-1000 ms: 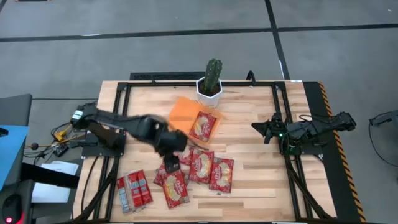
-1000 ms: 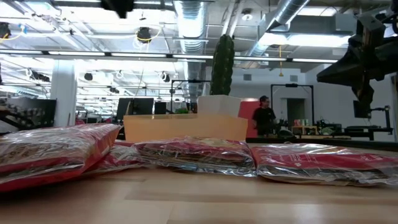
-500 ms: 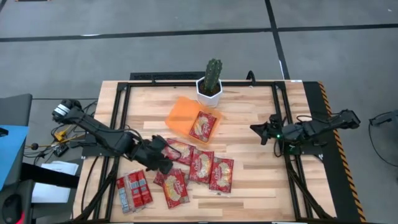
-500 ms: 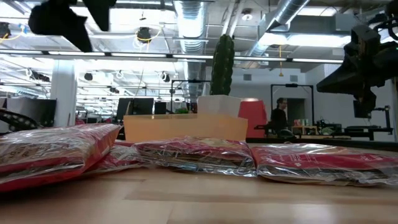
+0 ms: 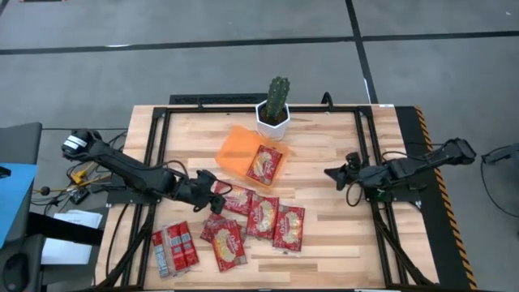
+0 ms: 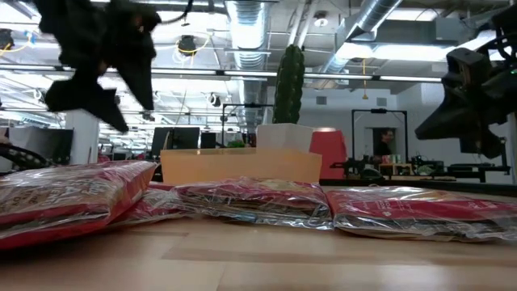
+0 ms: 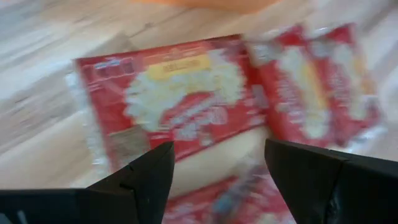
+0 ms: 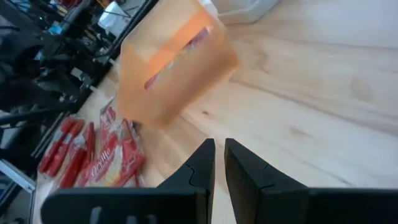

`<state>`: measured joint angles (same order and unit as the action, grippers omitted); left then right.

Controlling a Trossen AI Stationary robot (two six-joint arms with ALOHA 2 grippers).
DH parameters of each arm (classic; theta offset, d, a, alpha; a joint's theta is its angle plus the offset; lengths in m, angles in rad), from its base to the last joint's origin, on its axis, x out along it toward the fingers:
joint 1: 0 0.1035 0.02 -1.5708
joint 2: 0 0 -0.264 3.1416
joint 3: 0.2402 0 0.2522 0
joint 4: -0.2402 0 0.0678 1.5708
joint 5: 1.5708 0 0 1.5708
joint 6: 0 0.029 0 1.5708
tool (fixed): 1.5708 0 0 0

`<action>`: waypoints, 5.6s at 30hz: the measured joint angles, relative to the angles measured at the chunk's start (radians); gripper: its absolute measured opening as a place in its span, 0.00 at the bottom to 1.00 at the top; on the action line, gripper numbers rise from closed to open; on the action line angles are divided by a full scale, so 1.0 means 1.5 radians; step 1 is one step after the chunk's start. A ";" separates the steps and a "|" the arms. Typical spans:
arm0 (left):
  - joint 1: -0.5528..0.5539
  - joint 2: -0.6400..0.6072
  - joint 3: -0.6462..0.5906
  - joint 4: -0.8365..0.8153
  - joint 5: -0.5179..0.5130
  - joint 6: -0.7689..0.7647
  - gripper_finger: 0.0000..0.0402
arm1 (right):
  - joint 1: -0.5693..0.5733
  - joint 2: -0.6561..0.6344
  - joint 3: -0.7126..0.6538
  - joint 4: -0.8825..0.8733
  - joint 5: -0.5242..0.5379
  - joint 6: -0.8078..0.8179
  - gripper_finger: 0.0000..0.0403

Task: Sort popcorn bags into baskets
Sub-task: Put the popcorn bag into the bin

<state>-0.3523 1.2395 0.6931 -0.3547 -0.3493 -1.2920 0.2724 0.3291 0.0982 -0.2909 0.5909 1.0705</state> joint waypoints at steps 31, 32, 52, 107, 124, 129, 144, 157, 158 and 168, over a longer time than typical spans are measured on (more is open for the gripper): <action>0.011 0.049 -0.258 0.297 -0.013 -0.212 0.49 | 0.000 0.030 -0.001 0.010 -0.005 0.014 0.16; 0.011 0.054 -0.258 0.303 -0.012 -0.211 0.46 | 0.000 0.030 -0.001 0.010 -0.005 0.014 0.16; 0.011 0.078 -0.221 0.375 0.023 -0.207 0.00 | 0.000 0.030 -0.001 0.008 0.009 0.014 0.16; 0.075 -0.019 0.257 -0.102 -0.017 -0.110 0.00 | 0.000 0.030 0.000 0.005 0.029 -0.045 0.16; 0.330 -0.018 0.288 -0.113 -0.063 0.016 0.00 | 0.000 0.030 0.000 0.004 0.035 -0.057 0.16; 0.377 -0.018 0.288 -0.114 -0.036 0.046 0.00 | 0.000 0.030 0.000 0.004 0.040 -0.056 0.16; 0.392 0.061 0.288 -0.007 0.033 0.001 0.00 | 0.000 0.030 0.000 0.004 0.045 -0.067 0.16; 0.410 0.202 0.288 0.056 0.073 -0.044 0.00 | 0.000 0.030 0.000 0.004 0.042 -0.069 0.16; 0.410 0.205 0.288 0.057 0.078 -0.040 0.00 | 0.000 0.030 0.000 0.004 0.041 -0.070 0.16; 0.405 0.132 0.288 -0.056 0.049 0.017 0.11 | 0.000 0.030 0.000 0.004 0.041 -0.090 0.16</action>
<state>0.2559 1.4375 1.1252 -0.4393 -0.2752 -1.2660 0.2722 0.3740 0.0978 -0.2855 0.6521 0.9351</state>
